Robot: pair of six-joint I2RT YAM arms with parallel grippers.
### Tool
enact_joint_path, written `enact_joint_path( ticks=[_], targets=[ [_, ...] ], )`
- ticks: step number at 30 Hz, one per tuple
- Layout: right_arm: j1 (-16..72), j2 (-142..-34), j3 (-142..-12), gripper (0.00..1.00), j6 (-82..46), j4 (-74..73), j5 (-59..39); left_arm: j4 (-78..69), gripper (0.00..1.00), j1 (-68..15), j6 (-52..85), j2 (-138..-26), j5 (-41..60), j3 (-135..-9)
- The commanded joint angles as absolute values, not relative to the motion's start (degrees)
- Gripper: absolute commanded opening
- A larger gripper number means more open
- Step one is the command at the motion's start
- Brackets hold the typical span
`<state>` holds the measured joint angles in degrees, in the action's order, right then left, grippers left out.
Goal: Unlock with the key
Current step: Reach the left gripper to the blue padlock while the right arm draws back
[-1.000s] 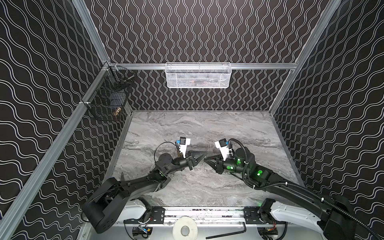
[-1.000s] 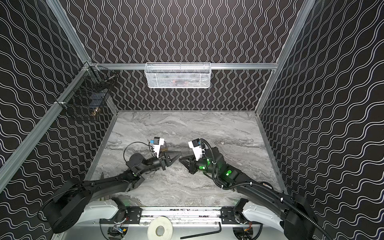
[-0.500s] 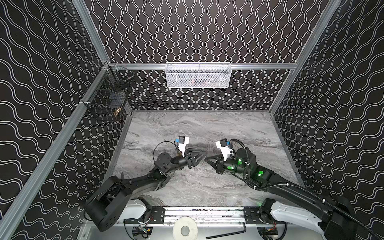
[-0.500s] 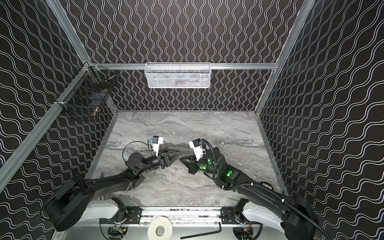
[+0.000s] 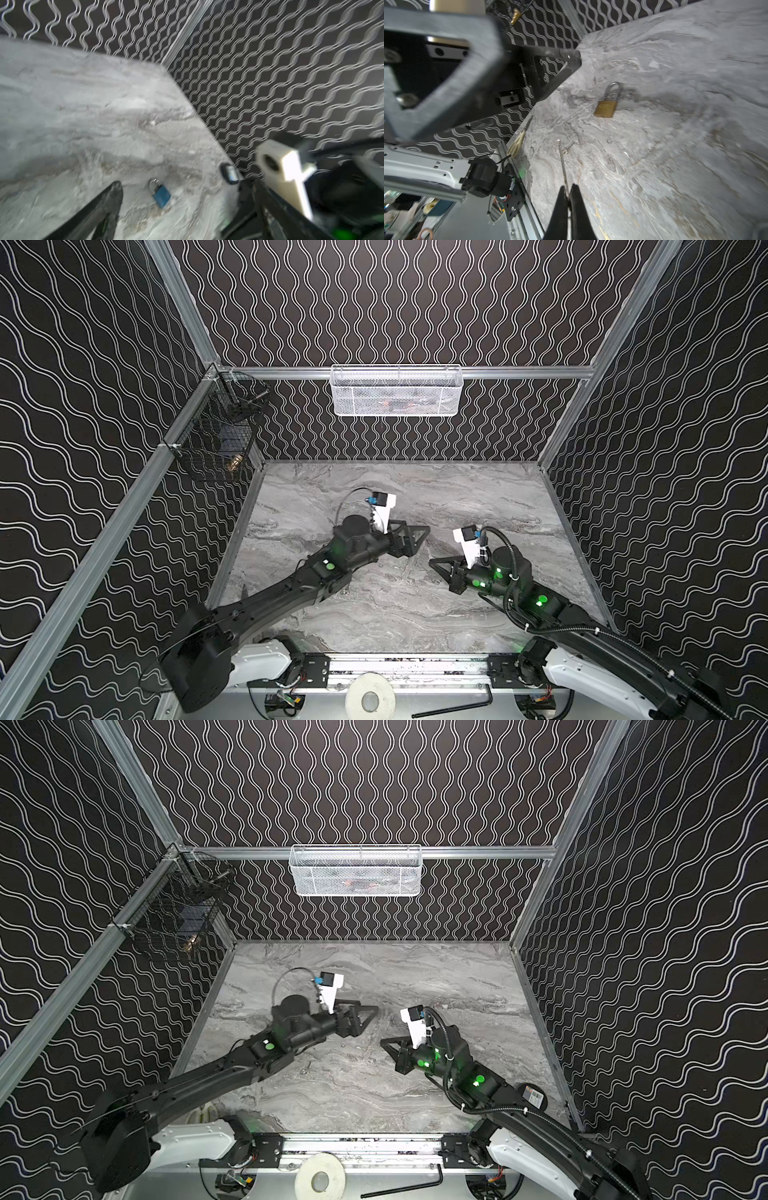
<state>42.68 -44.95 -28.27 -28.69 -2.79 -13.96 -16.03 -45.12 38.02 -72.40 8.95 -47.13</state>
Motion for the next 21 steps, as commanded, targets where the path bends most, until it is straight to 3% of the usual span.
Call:
enact_joint_path(
  ticks=[1,5,13,21],
  targets=[
    [42.5,-41.8,-28.3,0.00,-35.5,10.6,0.1,4.6,0.99,-48.0,39.4,-78.0,-6.8,-53.7],
    [42.6,-40.2,-30.0,0.00,-45.3,29.7,13.0,21.3,0.99,-50.4,44.6,-92.9,-7.8,-71.0],
    [43.2,-32.9,-25.7,0.00,-53.2,37.8,20.3,49.6,0.98,-54.8,55.5,-123.0,-0.6,-106.5],
    [43.6,-26.3,-21.8,0.00,-55.1,38.6,17.4,52.0,0.83,-60.7,66.8,-130.3,-4.4,-112.0]
  ],
)
